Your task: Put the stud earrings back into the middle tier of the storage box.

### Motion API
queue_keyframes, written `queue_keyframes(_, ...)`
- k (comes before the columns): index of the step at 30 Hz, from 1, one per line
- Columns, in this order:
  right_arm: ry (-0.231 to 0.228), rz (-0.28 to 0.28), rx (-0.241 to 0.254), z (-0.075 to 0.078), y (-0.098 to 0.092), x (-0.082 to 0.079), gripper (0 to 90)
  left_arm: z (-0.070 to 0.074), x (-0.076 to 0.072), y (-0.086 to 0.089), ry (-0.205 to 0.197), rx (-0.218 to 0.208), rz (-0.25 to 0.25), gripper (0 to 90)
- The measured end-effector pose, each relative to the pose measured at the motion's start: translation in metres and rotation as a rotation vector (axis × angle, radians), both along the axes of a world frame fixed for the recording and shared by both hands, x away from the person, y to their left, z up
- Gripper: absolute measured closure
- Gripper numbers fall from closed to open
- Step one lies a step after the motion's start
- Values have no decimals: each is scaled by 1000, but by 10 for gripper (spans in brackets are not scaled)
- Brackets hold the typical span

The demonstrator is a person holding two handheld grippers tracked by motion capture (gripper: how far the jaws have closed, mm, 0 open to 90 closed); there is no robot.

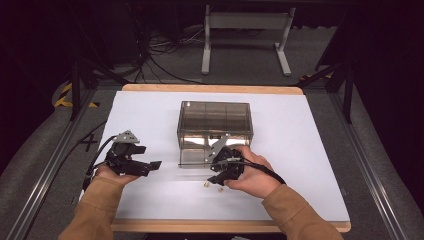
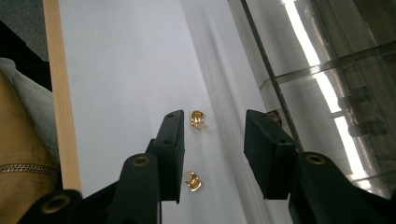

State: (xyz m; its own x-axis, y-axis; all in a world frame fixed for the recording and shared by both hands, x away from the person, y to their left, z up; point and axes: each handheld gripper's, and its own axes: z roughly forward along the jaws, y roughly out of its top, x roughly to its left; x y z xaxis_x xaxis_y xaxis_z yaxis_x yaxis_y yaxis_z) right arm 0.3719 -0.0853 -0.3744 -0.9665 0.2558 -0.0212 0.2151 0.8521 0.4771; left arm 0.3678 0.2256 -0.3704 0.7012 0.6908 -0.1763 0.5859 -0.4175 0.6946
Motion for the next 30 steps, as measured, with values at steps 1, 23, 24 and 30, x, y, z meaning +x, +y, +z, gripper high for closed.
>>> queue_keyframes(1, 11, -2, -10, -1, 1, -1, 588, 0, 0, 0, 0, 0, 0, 182)
queue_keyframes(23, 26, 29, -99, -29, 23, -2, 604, 0, 0, 0, 2, 1, -1, 182)
queue_keyframes(24, 29, 32, -101, -29, 24, -2, 608, 0, 0, 0, 2, 1, -1, 182)
queue_keyframes(30, 14, 46, -115, -34, 28, -1, 642, 0, 0, 1, 3, 2, -3, 182)
